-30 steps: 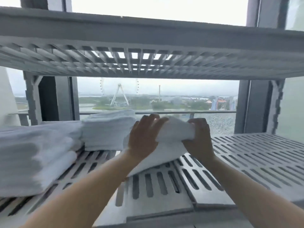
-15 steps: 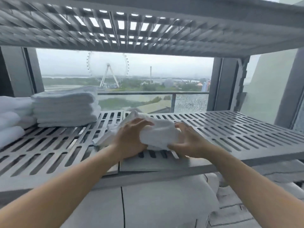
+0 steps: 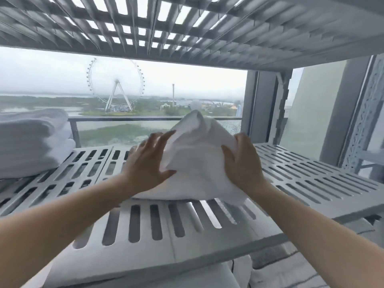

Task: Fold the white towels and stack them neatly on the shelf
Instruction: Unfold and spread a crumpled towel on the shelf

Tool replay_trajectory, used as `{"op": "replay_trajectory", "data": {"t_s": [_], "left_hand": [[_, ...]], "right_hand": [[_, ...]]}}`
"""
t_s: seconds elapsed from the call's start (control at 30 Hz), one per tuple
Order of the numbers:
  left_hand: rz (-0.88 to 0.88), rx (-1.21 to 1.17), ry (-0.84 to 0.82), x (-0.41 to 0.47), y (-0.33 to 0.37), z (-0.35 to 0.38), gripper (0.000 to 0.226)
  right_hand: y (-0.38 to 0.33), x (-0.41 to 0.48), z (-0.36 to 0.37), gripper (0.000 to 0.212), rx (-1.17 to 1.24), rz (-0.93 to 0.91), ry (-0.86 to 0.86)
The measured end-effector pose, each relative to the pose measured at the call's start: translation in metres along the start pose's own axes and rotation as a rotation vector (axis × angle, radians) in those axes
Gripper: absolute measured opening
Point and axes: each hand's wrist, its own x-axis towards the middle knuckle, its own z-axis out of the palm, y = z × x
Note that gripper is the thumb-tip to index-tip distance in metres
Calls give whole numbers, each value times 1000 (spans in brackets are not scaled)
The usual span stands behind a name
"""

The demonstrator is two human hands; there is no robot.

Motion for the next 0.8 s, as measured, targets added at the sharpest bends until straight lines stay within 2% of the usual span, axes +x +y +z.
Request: {"op": "replay_trajectory", "data": {"t_s": [0.13, 0.27, 0.33, 0.4, 0.43, 0.5, 0.63, 0.7, 0.8], "left_hand": [[-71, -126, -21, 38, 11, 23, 77], [13, -153, 2, 59, 41, 59, 60], [-5, -146, -138, 61, 58, 79, 71], [-31, -5, -310, 60, 67, 97, 95], [-31, 64, -356, 60, 70, 104, 103], [-29, 101, -360, 62, 71, 113, 106], [6, 12, -321, 74, 70, 111, 87], [60, 59, -285, 83, 71, 102, 75], [154, 37, -243, 103, 75, 78, 58]], "right_hand": [[38, 31, -13, 15, -92, 111, 67], [76, 39, -15, 19, -245, 163, -69], [89, 40, -12, 23, -256, 172, -117], [98, 41, -8, 28, -244, 195, -159], [103, 41, -6, 29, -243, 209, -191], [111, 42, -5, 24, -190, 239, -290], [122, 44, -11, 25, 121, 315, -449], [128, 48, -17, 19, 156, 341, -420], [129, 69, -33, 18, 76, 297, -271]]}}
